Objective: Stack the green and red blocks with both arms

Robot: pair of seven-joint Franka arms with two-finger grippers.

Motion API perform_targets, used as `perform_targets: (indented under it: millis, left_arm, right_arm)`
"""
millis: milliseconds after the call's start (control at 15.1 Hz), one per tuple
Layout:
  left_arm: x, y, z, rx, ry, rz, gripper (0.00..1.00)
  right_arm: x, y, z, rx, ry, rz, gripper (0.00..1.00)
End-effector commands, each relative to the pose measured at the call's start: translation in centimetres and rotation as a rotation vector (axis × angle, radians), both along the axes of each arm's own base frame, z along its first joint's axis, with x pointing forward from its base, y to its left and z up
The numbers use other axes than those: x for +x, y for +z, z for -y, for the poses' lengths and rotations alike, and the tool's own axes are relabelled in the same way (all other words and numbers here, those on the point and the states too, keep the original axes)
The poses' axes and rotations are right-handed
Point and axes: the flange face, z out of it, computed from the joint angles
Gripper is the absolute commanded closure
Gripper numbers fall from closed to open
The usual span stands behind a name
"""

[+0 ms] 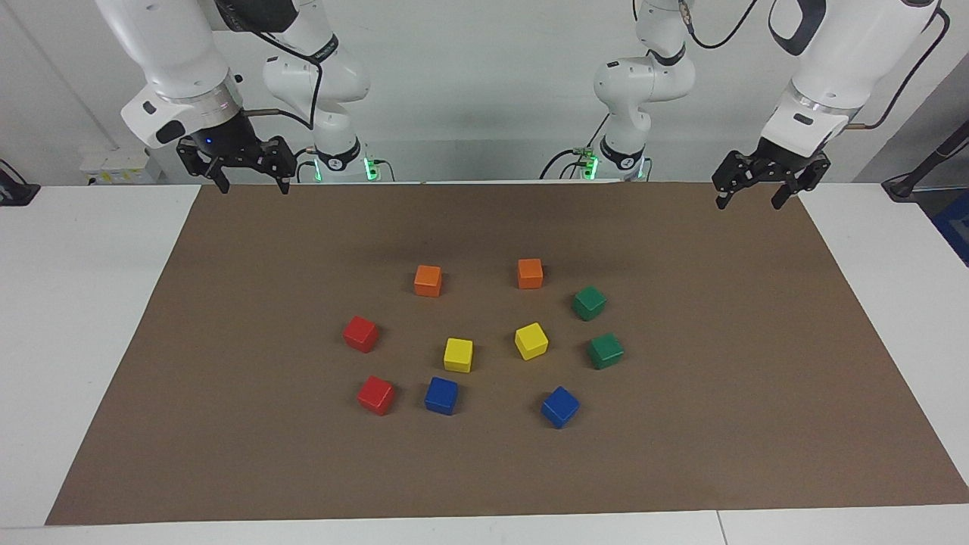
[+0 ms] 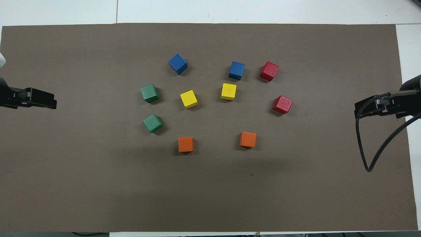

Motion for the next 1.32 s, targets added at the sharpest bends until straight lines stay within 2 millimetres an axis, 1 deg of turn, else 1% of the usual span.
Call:
perform_targets:
  millis: [0, 132, 198, 264, 330, 396, 463, 529, 595, 661, 727, 793, 859, 925, 991, 1057, 1123, 1189, 1256]
  left_arm:
    - [0.9, -0.8, -0.3, 0.012, 0.014, -0.009, 0.00]
    - [0.4, 0.3, 0.1, 0.012, 0.032, 0.050, 0.00]
    - [0.9, -0.4, 0.3, 0.005, 0.060, 0.062, 0.00]
    - [1.1, -0.9, 1.2, -0.004, 0.095, 0.068, 0.00]
    - [1.9, -1.9, 1.5, -0.031, 0.146, 0.067, 0.00]
    - [2.7, -2.9, 2.4, -0.058, 0.169, 0.063, 0.00]
    - [3.4, -4.5, 4.7, -0.061, 0.153, 0.048, 0.00]
    - [4.3, -7.1, 7.0, -0.053, 0.157, 0.024, 0.00]
    - [5.2, -10.1, 9.1, -0.045, 0.181, 0.010, 0.00]
    - [5.6, -12.7, 10.8, -0.036, 0.192, 0.016, 0.00]
    - [5.5, -15.3, 12.4, -0.042, 0.212, 0.031, 0.00]
    - [5.0, -18.3, 14.0, -0.044, 0.229, 0.031, 0.00]
    - [4.5, -20.4, 15.4, -0.049, 0.243, 0.040, 0.00]
    - [4.0, -22.1, 15.7, -0.046, 0.264, 0.029, 0.00]
    - [3.5, -22.8, 16.6, -0.042, 0.297, 0.016, 0.00]
    - [3.1, -23.6, 16.7, -0.039, 0.354, 0.010, 0.00]
    - [3.0, -23.8, 17.1, -0.045, 0.375, 0.018, 0.00]
    - [2.4, -24.2, 18.1, -0.043, 0.360, 0.015, 0.00]
    - [1.8, -25.2, 18.2, -0.033, 0.355, -0.002, 0.00]
  right_arm:
    - [-0.6, 0.3, 0.2, 0.013, 0.010, 0.015, 0.00]
    - [-0.6, 0.6, 0.4, 0.014, 0.012, 0.020, 0.00]
    - [-0.8, 1.1, 0.4, 0.016, 0.013, 0.032, 0.00]
    - [-1.0, 1.4, 0.5, 0.018, 0.009, 0.038, 0.00]
    - [-1.1, 1.4, 0.4, 0.019, 0.007, 0.036, 0.00]
    - [-1.2, 1.1, 0.1, 0.017, -0.002, 0.032, 0.00]
    - [-1.4, 0.7, -0.4, 0.015, -0.011, 0.036, 0.00]
    - [-1.4, -0.2, -1.1, 0.011, -0.065, 0.055, 0.00]
    - [-1.4, -1.7, -2.2, 0.006, -0.149, 0.079, 0.00]
    - [-1.3, -3.6, -4.3, 0.017, -0.224, 0.093, 0.00]
    - [-1.0, -5.4, -5.9, 0.026, -0.292, 0.108, 0.00]
    - [-0.5, -7.5, -7.2, 0.030, -0.352, 0.122, 0.00]
    - [0.3, -9.8, -8.0, 0.034, -0.404, 0.126, 0.00]
    - [1.5, -12.1, -8.3, 0.035, -0.454, 0.120, 0.00]
    - [2.6, -14.4, -8.8, 0.033, -0.494, 0.108, 0.00]
    - [3.6, -16.7, -10.0, 0.042, -0.509, 0.111, 0.00]
    - [4.4, -18.4, -10.7, 0.048, -0.526, 0.116, 0.00]
    - [5.1, -20.1, -10.8, 0.052, -0.546, 0.117, 0.00]
    - [5.7, -21.5, -10.9, 0.053, -0.556, 0.116, 0.00]
